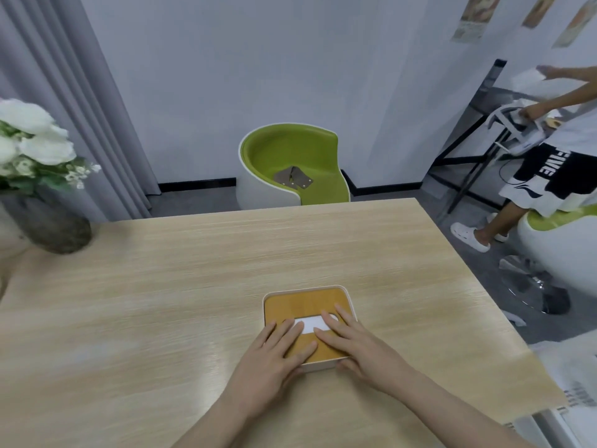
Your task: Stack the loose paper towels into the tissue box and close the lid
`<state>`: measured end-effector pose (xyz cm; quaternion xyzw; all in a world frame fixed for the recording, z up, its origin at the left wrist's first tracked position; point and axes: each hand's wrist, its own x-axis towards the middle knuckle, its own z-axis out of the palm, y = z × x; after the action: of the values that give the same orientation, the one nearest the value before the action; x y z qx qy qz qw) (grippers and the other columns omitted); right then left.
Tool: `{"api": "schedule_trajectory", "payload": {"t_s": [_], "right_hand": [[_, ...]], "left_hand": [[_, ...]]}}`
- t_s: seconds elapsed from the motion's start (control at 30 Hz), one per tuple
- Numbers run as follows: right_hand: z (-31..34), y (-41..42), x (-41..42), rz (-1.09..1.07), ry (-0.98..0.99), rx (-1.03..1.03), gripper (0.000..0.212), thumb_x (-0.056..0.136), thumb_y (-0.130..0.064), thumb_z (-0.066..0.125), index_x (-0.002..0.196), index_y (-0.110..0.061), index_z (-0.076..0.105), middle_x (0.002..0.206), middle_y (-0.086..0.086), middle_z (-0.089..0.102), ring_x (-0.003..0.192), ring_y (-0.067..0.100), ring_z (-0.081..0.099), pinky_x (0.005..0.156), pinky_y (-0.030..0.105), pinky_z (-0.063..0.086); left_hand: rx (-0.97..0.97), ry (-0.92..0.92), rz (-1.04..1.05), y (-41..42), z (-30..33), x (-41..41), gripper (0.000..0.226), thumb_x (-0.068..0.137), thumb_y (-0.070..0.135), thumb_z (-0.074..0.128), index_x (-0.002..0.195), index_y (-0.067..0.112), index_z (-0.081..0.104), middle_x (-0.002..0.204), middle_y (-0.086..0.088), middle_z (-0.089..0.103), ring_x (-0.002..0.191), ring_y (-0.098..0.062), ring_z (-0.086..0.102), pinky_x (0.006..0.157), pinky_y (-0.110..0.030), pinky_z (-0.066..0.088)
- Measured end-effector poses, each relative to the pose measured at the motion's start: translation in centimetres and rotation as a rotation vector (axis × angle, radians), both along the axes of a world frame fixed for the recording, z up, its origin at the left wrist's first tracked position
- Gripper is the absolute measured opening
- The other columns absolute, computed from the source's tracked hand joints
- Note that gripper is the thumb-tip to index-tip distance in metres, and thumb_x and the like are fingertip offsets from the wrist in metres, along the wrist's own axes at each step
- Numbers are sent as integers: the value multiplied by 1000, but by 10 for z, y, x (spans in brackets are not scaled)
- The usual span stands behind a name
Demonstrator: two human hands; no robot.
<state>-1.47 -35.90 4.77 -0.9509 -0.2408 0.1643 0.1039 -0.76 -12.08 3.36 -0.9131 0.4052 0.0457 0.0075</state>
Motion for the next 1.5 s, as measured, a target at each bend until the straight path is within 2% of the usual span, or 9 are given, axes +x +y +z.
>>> {"api": "schedule_trajectory", "payload": {"t_s": [0.43, 0.6, 0.7, 0.83, 0.9, 1.0, 1.07, 1.33, 1.5], "right_hand": [[-4, 75, 41, 87, -32, 17, 65, 97, -18, 50, 152, -32, 18, 161, -6, 0, 148, 18, -11, 121, 34, 7], [-6, 80, 46, 85, -52, 36, 64, 97, -25, 52, 152, -30, 20, 161, -7, 3, 148, 16, -8, 121, 30, 6], [-5, 79, 50, 102, -69, 11, 64, 95, -29, 54, 151, -29, 22, 161, -7, 6, 149, 15, -5, 119, 28, 5], [-3, 79, 53, 95, -57, -6, 68, 93, -30, 57, 151, -30, 23, 161, -8, 6, 148, 13, -3, 120, 27, 7], [-3, 79, 54, 84, -52, -1, 69, 92, -30, 59, 151, -30, 23, 161, -10, 6, 148, 11, -3, 120, 27, 8], [-2, 82, 54, 58, -27, 6, 71, 90, -26, 61, 151, -28, 24, 161, -10, 7, 148, 10, -2, 120, 28, 11], [-2, 85, 54, 48, -2, 15, 71, 90, -23, 62, 151, -26, 25, 161, -10, 7, 148, 9, -2, 120, 32, 12], [-1, 95, 59, 35, 10, 42, 70, 91, -22, 62, 151, -26, 26, 161, -11, 7, 147, 7, -3, 120, 32, 13], [11, 97, 69, 46, 25, -16, 69, 86, -37, 65, 147, -27, 34, 159, -9, 19, 147, 9, 9, 117, 28, 16]], "left_hand": [[-7, 37, 200, 74, 3, 12, 44, 93, 42, 36, 129, 38, 61, 135, -1, 61, 124, -20, 58, 112, -33, 14], [1, -13, 226, 78, -1, 13, 45, 93, 46, 37, 127, 36, 64, 133, 1, 63, 124, -18, 58, 107, -39, 26], [-55, -105, 222, 75, -4, 16, 44, 84, 54, 62, 124, 35, 66, 128, 6, 65, 122, -14, 60, 107, -42, 35], [-104, -86, 274, 74, 3, 16, 62, 63, 57, 82, 119, 34, 69, 119, 9, 68, 117, -16, 63, 92, -46, 52], [-110, -66, 306, 75, 1, 19, 64, 65, 53, 82, 123, 31, 67, 122, 7, 66, 122, -18, 59, 99, -49, 46], [-237, 78, 373, 76, -9, 21, 63, 87, 48, 63, 145, 32, 43, 148, 6, 42, 148, -15, 21, 119, -46, 10], [-261, 114, 413, 79, -16, 22, 64, 91, 50, 55, 150, 37, 33, 153, 11, 31, 149, -8, 7, 119, -42, 2], [-232, 120, 416, 89, -19, 32, 63, 93, 52, 51, 151, 38, 29, 156, 11, 27, 149, -8, 6, 118, -31, 11], [-206, 146, 428, 86, -11, 35, 65, 91, 54, 52, 150, 38, 30, 154, 13, 27, 148, -5, 6, 115, -29, 17]]}}
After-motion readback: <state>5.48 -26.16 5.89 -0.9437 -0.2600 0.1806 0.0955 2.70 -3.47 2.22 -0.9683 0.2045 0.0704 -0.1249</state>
